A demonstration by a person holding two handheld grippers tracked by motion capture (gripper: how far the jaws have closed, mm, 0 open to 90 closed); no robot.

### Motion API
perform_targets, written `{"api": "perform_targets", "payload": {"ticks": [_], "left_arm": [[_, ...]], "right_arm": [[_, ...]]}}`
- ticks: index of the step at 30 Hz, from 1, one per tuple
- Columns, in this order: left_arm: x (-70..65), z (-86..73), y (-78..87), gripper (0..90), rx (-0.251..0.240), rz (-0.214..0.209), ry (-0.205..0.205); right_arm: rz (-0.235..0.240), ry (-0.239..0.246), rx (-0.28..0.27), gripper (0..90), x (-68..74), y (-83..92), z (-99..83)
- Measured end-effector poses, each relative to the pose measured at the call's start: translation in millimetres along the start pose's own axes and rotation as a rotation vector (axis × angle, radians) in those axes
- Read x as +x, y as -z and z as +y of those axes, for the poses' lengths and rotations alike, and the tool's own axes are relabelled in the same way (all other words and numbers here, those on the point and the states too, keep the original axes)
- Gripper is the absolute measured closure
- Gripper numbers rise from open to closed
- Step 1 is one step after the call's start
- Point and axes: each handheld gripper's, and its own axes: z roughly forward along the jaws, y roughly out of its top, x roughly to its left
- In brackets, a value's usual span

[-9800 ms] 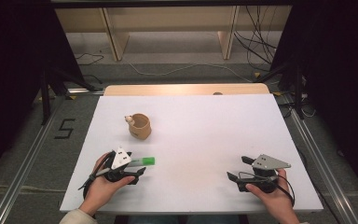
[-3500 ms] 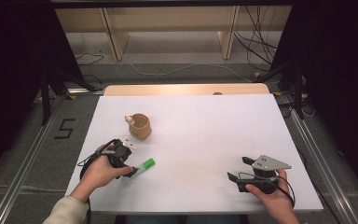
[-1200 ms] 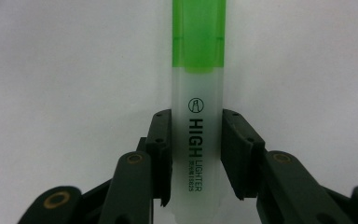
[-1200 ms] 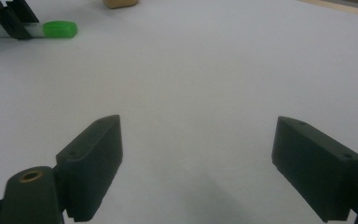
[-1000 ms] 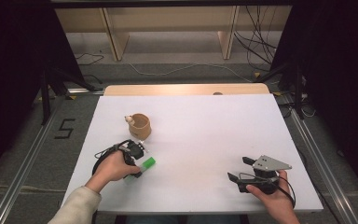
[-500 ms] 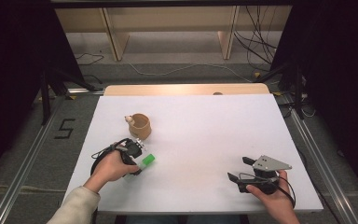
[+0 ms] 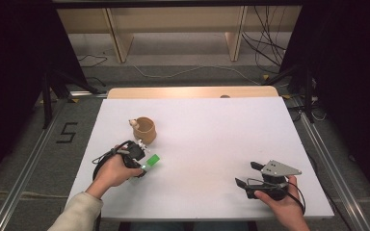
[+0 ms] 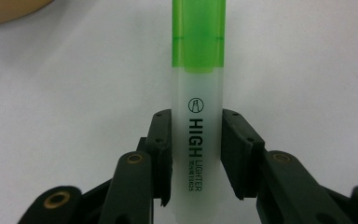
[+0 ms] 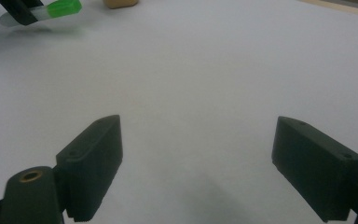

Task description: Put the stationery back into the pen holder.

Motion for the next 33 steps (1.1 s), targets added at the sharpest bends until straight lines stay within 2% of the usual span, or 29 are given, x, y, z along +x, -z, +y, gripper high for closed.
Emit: {"api": "perform_targets", "payload": {"ticks": [2,9,17,23,28,33], "left_arm": [[0.2,0.0,0.8,66.3,-0.005,0.004,-0.018],[0.0,-0.2,1.6,66.3,-0.046,0.016,-0.016],[1.4,-1.8,2.7,66.3,-0.120,0.033,0.009],[2.9,-2.9,4.1,66.3,-0.156,0.052,0.015],[2.1,-3.4,2.5,66.3,-0.156,0.055,0.000],[1.4,-3.9,1.9,66.3,-0.168,0.060,0.004]], "right_arm": [[-0.002,-0.001,0.000,17.0,0.1,0.1,0.1],[0.001,-0.001,-0.001,17.0,0.1,0.0,0.0],[0.000,-0.002,0.000,17.0,0.1,0.1,0.1],[0.000,-0.002,0.000,17.0,0.1,0.0,0.1],[0.000,-0.002,-0.003,17.0,0.1,0.2,0.1],[0.003,0.000,-0.004,17.0,0.1,0.1,0.1]]}}
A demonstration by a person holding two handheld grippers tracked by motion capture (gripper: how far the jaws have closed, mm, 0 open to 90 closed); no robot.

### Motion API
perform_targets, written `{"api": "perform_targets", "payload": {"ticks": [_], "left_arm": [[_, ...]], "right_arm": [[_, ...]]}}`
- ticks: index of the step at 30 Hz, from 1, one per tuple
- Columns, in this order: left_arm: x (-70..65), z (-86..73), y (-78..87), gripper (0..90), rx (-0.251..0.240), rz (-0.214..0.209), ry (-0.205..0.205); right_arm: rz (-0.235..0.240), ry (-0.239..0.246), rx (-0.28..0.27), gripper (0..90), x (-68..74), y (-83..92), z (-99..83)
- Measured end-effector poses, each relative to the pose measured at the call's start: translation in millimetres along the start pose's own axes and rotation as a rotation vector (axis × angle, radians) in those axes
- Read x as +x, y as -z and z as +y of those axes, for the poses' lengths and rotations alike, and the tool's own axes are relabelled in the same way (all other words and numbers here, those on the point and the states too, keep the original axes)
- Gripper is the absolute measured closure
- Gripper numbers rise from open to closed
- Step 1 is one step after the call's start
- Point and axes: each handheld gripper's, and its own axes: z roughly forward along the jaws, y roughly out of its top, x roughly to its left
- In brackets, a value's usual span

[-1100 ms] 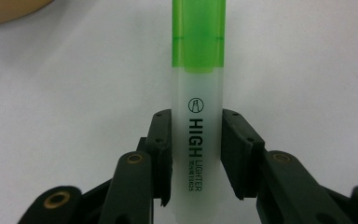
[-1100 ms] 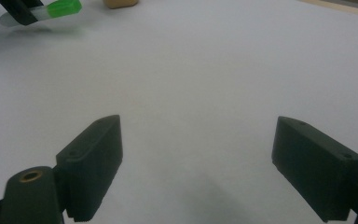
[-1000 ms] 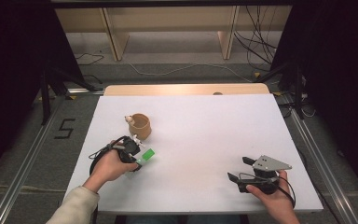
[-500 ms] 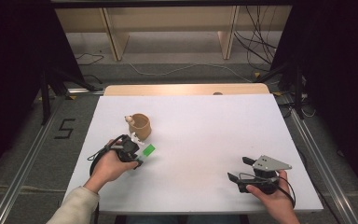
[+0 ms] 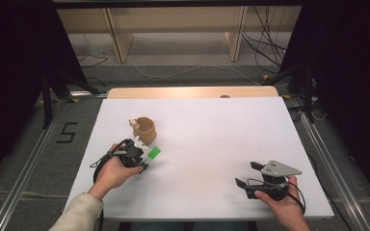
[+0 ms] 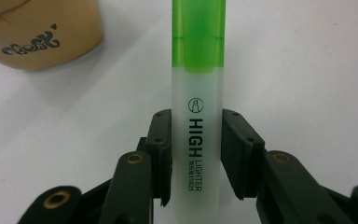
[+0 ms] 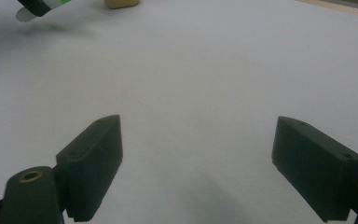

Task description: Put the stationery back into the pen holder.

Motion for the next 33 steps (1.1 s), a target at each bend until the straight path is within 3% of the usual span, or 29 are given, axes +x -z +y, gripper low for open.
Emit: {"api": "perform_targets", "payload": {"ticks": [23,33], "left_arm": [[1.7,-1.4,4.6,66.3,-0.124,0.031,0.048],[1.6,-0.9,6.4,66.3,-0.171,0.054,0.044]], "right_arm": [[0.001,0.004,0.001,17.0,0.2,0.0,-0.1],[0.000,0.003,-0.002,17.0,0.4,-0.3,-0.3]]}}
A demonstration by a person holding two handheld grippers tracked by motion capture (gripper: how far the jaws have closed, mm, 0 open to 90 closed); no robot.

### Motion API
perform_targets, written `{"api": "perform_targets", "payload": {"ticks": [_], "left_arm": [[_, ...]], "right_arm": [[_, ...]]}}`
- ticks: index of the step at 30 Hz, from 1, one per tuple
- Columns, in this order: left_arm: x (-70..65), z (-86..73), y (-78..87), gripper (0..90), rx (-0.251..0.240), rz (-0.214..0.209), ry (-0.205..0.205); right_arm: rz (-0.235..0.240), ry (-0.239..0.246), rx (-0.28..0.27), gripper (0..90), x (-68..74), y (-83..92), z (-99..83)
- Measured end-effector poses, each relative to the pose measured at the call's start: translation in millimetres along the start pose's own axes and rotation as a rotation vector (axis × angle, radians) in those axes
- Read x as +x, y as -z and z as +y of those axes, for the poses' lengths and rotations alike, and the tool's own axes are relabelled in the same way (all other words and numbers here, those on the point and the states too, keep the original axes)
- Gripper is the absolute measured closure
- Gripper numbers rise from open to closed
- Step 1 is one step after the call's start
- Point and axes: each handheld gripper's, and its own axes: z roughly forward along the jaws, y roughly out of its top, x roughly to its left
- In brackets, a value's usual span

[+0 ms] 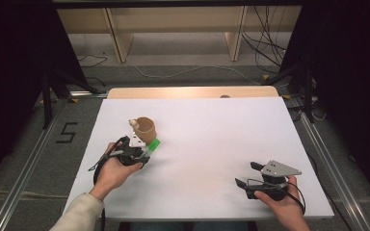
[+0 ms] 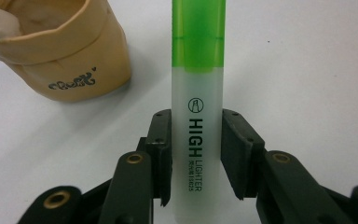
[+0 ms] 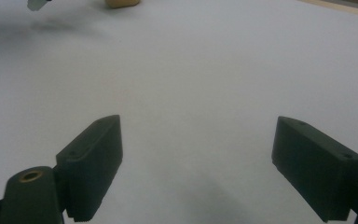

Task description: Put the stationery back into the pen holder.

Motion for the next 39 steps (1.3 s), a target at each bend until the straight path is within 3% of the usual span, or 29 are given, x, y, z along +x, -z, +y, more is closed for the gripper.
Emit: {"api": "perform_targets", "payload": {"ticks": [16,24,31,39], "left_arm": [[4.2,-0.1,3.4,66.3,-0.107,0.027,0.023],[6.4,-1.2,3.6,66.3,-0.184,0.048,0.025],[7.7,-1.7,4.1,66.3,-0.216,0.043,0.035],[9.7,-2.7,4.2,66.3,-0.253,0.070,0.059]], "right_arm": [[0.000,0.000,0.000,17.0,0.1,0.0,0.0],[0.000,-0.002,0.002,17.0,0.2,0.1,0.0],[0.001,-0.001,0.000,17.0,0.2,0.0,0.0],[0.001,-0.002,0.001,17.0,0.3,0.1,0.0]]}}
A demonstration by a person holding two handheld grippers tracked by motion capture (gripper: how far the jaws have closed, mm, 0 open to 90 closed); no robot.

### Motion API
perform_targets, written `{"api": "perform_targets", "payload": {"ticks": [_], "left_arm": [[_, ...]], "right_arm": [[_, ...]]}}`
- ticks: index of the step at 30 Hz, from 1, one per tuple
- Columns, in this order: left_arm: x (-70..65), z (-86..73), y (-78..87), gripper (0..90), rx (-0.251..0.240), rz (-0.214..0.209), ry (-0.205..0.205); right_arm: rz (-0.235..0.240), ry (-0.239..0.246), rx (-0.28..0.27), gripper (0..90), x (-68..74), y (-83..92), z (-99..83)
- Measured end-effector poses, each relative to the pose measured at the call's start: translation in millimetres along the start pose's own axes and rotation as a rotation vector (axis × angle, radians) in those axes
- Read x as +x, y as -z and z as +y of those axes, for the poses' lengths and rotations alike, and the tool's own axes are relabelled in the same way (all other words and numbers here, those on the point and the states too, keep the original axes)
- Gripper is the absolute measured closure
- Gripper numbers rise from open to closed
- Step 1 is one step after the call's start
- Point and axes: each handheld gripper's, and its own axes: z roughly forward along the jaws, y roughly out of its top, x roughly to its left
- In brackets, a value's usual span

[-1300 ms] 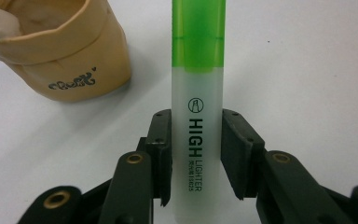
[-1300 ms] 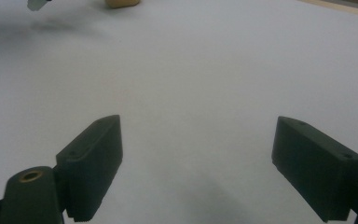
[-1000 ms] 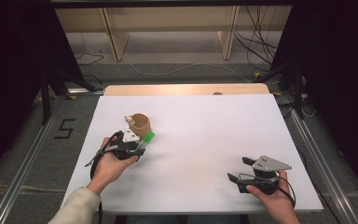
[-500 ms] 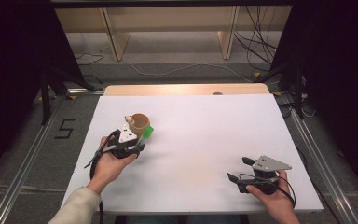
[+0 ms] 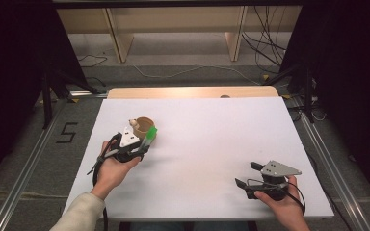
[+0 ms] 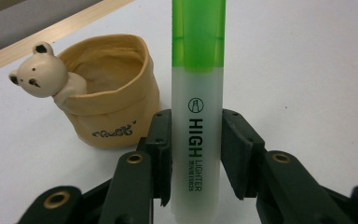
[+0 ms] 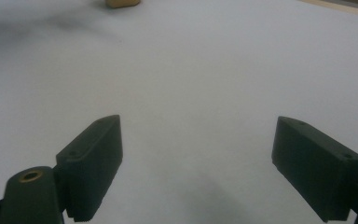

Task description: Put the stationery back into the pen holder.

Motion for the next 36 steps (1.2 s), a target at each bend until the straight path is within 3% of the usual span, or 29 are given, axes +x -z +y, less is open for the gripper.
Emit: {"api": "perform_targets", "payload": {"ticks": [17,20,36], "left_arm": [[3.0,0.4,0.3,66.3,-0.015,0.014,0.034],[2.9,1.5,0.0,66.3,-0.036,0.014,0.058],[9.5,9.6,1.2,66.3,-0.085,0.035,0.085]], "right_arm": [[-0.001,0.000,0.000,17.0,0.1,-0.1,0.0],[-0.002,0.001,0.005,17.0,0.1,0.3,0.2],[-0.005,0.001,0.003,17.0,0.3,-0.1,0.2]]}}
